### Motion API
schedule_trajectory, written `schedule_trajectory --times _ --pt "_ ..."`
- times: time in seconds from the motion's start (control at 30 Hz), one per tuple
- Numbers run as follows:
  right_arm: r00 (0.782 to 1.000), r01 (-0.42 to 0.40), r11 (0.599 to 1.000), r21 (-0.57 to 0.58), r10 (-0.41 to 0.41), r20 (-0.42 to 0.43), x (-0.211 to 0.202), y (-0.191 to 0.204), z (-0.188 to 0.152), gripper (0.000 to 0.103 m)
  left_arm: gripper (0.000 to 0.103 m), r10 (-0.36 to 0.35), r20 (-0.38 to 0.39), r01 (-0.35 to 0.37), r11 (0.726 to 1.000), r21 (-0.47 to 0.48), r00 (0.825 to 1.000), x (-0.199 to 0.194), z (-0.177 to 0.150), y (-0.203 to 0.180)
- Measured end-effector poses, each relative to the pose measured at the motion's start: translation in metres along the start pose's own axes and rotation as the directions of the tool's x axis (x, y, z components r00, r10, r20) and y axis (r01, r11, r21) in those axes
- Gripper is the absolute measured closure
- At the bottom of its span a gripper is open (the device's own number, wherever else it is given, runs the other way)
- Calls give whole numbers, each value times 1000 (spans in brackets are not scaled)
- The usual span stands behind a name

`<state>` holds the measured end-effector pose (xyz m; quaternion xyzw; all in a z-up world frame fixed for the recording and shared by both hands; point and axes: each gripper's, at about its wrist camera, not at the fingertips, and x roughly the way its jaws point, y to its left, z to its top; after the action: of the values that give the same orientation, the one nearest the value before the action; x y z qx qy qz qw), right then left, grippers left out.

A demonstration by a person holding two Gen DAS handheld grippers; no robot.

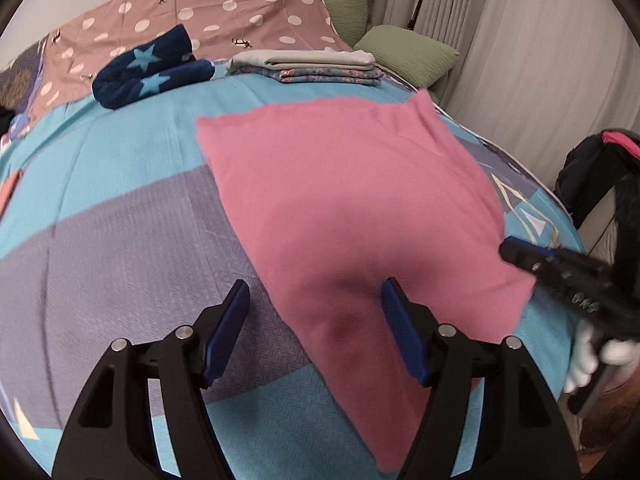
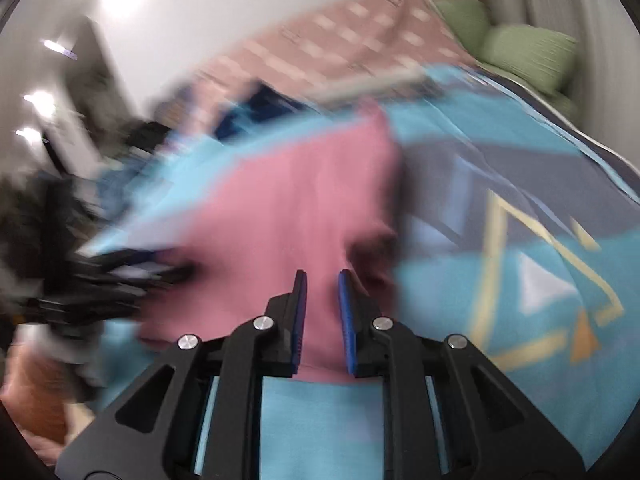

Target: Fold small clothes

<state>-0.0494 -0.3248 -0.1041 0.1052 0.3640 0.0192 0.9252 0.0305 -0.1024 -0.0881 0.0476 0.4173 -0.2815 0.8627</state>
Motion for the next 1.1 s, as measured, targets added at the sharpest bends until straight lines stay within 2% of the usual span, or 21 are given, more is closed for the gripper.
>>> schedule_trajectory --times 0.03,0.17,0.27,0.4,0.5,0.57,0.6,0.67,0.7,0.9,1.1 --pt "1000 -25 1000 7 24 13 -2 -4 -3 90 34 -1 6 1 1000 -1 1000 0 -1 0" --pt "999 25 999 -41 -24 32 -15 4 7 87 34 -15 23 15 1000 -8 1000 -4 -3 1" --pt "997 -13 998 -68 18 78 -26 12 25 87 34 -31 26 31 999 -7 999 -5 -6 1" --pt "994 -43 993 -107 54 95 -13 23 50 86 31 -50 29 51 998 -27 998 -4 -10 5" --pt "999 -34 997 -68 36 41 11 16 56 86 31 -63 34 64 997 -39 997 -4 -12 7" --pt "998 53 997 -56 -54 -15 31 8 53 86 27 -71 36 72 996 -45 997 -4 -12 8" --pt "997 66 997 -43 -68 -39 39 2 50 79 24 -73 36 74 996 -46 997 -4 -13 8" --pt "998 38 999 10 -38 -43 37 -9 49 78 23 -74 34 75 996 -45 997 -3 -13 7" --pt "998 48 999 14 -47 -45 35 -10 50 74 22 -74 31 76 996 -43 997 -3 -13 7" --pt "999 38 999 -28 -38 0 24 -5 54 73 20 -82 29 84 996 -41 996 -2 -14 7" --pt "997 -30 996 -83 35 61 22 12 82 73 20 -78 43 81 994 -69 996 -7 -12 12"
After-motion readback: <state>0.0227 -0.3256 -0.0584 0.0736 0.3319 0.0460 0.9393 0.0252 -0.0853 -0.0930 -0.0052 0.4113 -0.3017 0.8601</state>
